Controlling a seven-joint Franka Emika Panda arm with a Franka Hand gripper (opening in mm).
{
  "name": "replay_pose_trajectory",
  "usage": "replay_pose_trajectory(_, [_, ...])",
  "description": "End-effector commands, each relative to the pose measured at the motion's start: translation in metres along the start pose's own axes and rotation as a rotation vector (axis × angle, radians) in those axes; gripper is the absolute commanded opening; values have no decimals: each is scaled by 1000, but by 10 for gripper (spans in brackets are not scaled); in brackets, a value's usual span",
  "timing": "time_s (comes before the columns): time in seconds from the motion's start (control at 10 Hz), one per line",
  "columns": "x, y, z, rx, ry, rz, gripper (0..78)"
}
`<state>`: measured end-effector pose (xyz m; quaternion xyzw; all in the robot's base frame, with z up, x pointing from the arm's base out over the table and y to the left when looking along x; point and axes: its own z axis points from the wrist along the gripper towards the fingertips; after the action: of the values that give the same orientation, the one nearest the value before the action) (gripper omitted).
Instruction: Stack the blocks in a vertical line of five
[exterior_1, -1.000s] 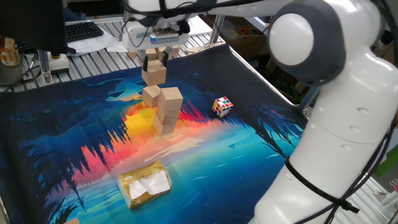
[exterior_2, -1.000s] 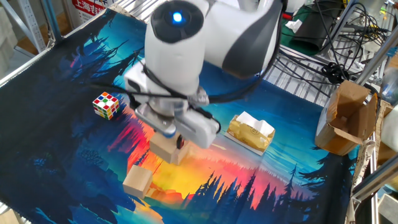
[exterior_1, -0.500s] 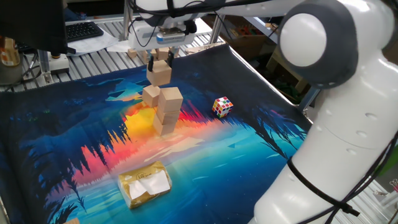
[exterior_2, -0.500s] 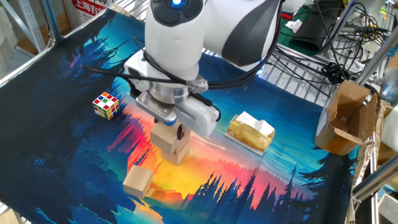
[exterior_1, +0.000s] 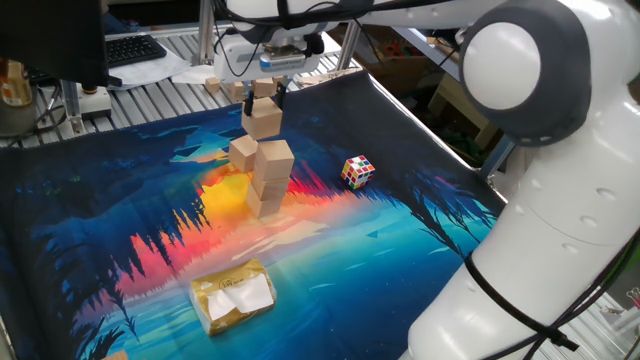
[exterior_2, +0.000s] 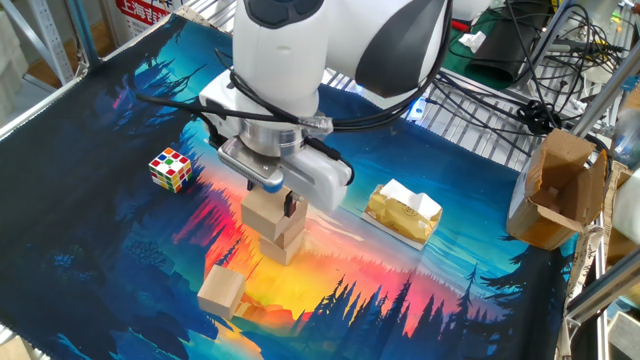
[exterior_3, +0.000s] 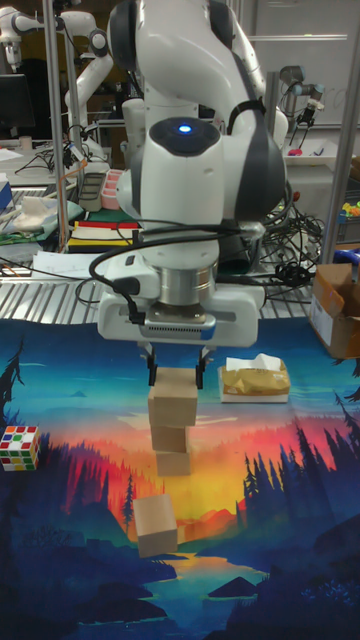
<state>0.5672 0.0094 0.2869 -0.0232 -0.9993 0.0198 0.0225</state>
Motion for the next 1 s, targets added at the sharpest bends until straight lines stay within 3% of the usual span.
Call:
replay_pose_trajectory(0.1, [6,-4,-5,-1,-11,-6,11])
replay_pose_trajectory(1.0, [9,-5,-4,-8,-2,14,11])
